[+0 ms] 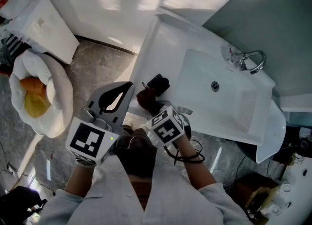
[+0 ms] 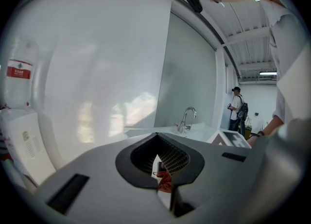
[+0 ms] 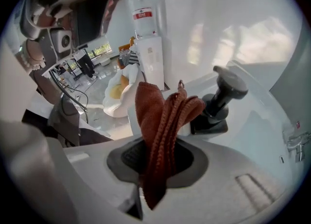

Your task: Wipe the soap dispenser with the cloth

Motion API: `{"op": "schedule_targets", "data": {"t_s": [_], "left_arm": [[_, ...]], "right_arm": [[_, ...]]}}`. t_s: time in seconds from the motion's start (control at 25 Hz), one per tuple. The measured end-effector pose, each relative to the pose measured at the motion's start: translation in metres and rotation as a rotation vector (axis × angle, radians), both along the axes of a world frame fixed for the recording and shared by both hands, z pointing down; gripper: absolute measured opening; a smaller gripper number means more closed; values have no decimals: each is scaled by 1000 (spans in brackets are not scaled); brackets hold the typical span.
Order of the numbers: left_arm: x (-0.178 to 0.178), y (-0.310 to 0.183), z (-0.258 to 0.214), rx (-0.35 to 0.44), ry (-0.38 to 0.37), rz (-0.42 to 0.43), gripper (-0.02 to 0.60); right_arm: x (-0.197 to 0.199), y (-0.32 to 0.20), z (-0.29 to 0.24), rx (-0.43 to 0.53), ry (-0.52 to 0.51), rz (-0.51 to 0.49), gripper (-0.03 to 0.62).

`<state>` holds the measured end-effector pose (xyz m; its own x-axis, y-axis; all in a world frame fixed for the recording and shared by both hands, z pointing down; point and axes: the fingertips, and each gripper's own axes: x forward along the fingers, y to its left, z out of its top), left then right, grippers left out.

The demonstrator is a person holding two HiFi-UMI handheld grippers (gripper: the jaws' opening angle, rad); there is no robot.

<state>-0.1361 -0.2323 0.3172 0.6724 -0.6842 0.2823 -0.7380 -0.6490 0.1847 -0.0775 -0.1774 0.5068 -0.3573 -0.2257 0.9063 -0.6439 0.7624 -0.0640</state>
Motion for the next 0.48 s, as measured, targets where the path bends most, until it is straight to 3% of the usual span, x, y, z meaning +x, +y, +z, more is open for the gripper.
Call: {"op": "schedule_targets", "data": {"t_s": [0.2,0.48], "left_arm": [[-1,-2,-3,10,7,4,5],[1,-4,-4,14,8,5,5]], "right_arm": [[0,-4,-55,100,-59,20,83],[21,-37,-95,218,-106,167,83]]}}
